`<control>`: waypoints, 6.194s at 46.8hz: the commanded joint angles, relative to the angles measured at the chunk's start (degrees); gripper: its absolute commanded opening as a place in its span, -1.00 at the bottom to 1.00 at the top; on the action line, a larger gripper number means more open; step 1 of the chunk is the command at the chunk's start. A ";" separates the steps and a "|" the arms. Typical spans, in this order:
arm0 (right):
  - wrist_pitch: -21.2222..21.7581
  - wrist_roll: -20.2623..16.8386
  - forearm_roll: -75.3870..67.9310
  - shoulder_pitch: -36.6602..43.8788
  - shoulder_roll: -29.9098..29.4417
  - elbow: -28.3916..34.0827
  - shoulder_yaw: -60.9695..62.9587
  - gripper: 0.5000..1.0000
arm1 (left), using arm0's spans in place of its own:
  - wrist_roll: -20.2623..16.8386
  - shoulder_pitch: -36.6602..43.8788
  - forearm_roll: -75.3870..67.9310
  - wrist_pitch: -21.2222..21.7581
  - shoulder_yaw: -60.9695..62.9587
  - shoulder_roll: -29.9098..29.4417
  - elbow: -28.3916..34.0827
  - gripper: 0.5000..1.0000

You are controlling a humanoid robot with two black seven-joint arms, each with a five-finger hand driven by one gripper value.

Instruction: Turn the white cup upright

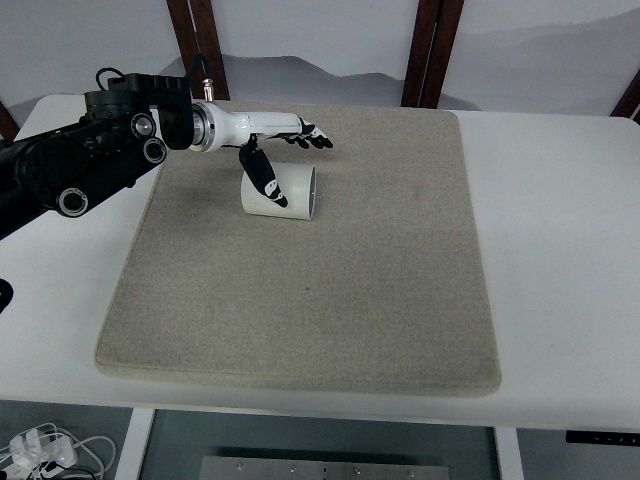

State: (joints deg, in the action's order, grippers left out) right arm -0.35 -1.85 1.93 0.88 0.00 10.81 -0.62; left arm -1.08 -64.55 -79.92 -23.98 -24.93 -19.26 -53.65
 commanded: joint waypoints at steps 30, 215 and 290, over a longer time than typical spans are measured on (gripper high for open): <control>0.00 0.01 0.00 0.00 0.00 0.00 0.00 0.81 | -0.06 -0.05 -1.12 2.62 3.74 1.42 2.67 0.28; 0.00 0.01 0.00 0.00 0.00 0.00 0.00 0.81 | -33.92 15.77 51.62 4.02 -2.41 8.01 31.15 0.81; 0.00 0.01 0.00 0.00 0.00 0.00 0.00 0.81 | -33.92 6.55 59.17 -3.97 -7.77 3.00 34.31 0.98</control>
State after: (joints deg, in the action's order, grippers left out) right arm -0.35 -1.84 1.93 0.89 0.00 10.81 -0.61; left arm -35.00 -56.90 -21.75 -27.88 -33.04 -16.33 -21.63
